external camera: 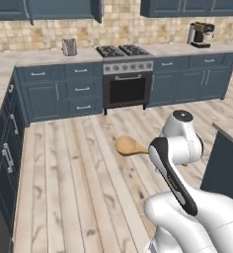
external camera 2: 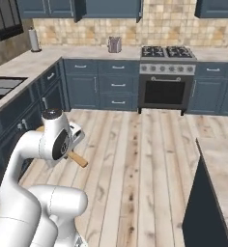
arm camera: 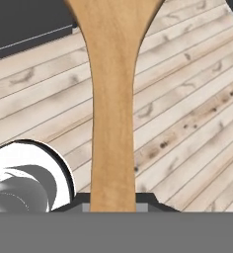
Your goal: Organize the utensils by type. Pick up the wooden spoons from the counter and place them in the open cabinet. Then pick up the metallic utensils from the counter and place them in the open drawer.
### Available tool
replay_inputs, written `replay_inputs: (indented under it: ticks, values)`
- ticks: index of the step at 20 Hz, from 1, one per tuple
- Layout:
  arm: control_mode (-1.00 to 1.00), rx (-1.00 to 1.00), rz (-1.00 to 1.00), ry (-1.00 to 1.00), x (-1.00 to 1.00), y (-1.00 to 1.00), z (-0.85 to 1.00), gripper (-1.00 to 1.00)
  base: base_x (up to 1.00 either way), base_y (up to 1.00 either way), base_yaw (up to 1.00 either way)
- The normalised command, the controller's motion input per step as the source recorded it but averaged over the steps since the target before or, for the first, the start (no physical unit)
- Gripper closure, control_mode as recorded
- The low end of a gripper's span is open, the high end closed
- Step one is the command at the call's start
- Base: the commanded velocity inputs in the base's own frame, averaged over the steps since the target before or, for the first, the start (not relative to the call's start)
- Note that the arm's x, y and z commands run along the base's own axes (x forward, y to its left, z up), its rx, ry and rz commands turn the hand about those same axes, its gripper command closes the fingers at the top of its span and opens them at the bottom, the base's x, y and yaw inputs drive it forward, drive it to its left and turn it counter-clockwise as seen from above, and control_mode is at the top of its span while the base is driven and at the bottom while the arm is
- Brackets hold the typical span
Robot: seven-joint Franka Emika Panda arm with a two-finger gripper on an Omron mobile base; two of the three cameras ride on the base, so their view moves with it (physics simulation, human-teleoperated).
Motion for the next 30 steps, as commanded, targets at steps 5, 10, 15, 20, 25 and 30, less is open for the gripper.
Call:
replay_inputs:
  ticks: [5, 10, 15, 20, 25, 30]
  values:
    - [1.0, 0.0, 0.0, 0.0, 0.0, 0.0, 0.0, 1.0, 1.0, 0.16, 0.11]
    - [1.0, 0.0, 0.0, 0.0, 0.0, 0.0, 0.0, 1.0, 1.0, 0.23, 0.06]
    - [1.0, 0.0, 0.0, 0.0, 0.0, 0.0, 0.0, 1.0, 1.0, 0.38, 0.03]
    - [1.0, 0.0, 0.0, 0.0, 0.0, 0.0, 0.0, 1.0, 1.0, 0.45, 0.03]
    - [1.0, 0.0, 0.0, 0.0, 0.0, 0.0, 0.0, 1.0, 1.0, 0.58, 0.0]
    - [1.0, 0.0, 0.0, 0.0, 0.0, 0.0, 0.0, 1.0, 1.0, 0.55, 0.0]
